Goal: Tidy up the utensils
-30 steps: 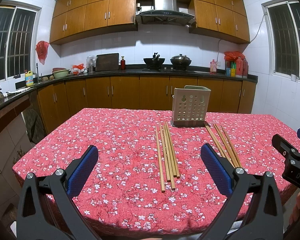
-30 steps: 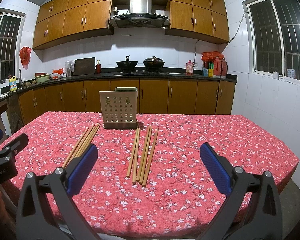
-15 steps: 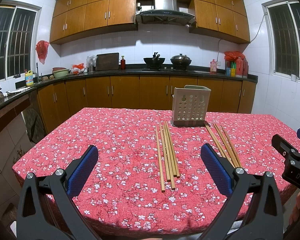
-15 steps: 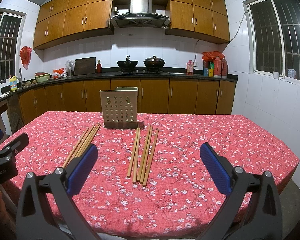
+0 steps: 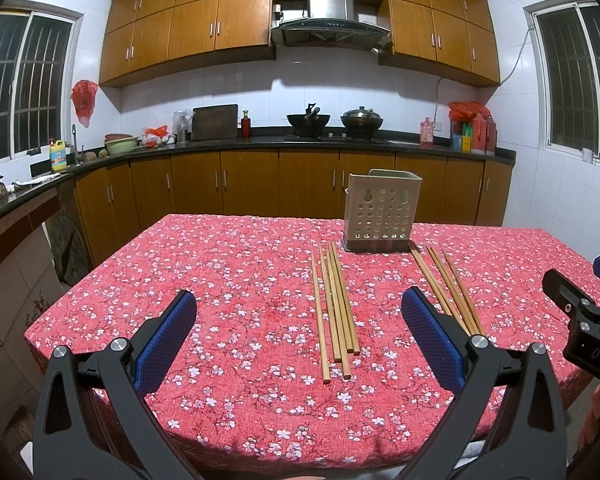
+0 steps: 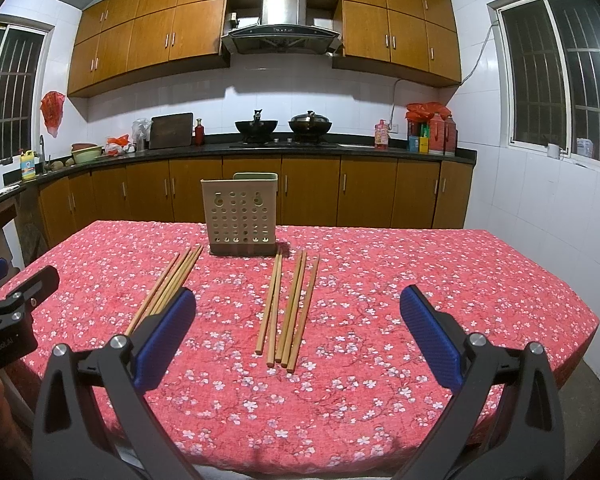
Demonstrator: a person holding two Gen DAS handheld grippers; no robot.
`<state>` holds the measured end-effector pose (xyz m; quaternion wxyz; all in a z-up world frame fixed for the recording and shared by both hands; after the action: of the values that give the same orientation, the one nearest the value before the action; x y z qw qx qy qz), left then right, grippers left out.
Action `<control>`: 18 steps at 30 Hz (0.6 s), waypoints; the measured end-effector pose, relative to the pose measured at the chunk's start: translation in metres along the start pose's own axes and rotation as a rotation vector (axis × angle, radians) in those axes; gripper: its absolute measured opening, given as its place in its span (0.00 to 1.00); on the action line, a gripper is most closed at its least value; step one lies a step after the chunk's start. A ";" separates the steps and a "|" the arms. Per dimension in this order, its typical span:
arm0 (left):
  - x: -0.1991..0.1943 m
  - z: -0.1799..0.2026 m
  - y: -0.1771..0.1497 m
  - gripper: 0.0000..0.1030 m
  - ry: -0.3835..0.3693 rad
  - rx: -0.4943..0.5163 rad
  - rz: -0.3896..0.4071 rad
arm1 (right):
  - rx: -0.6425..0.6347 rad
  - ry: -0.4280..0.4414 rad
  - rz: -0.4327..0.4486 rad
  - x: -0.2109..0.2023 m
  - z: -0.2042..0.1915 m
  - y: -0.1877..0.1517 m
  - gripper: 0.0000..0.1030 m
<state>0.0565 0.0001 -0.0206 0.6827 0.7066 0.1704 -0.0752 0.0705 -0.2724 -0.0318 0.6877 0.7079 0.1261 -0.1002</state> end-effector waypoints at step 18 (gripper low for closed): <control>0.000 0.000 0.000 0.98 -0.001 0.000 -0.001 | 0.000 0.000 -0.001 0.001 -0.003 -0.001 0.96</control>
<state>0.0563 0.0000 -0.0207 0.6827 0.7064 0.1707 -0.0759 0.0707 -0.2693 -0.0330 0.6876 0.7078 0.1263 -0.1007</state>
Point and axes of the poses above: each gripper's, at about its wrist camera, not at the fingertips, and x roughly the way its jaws point, z to its right, y to its top, the point moved 6 cm from there along x, roughly the way its jaws point, and after that the axes turned 8 degrees about y, right-handed, at the moved point
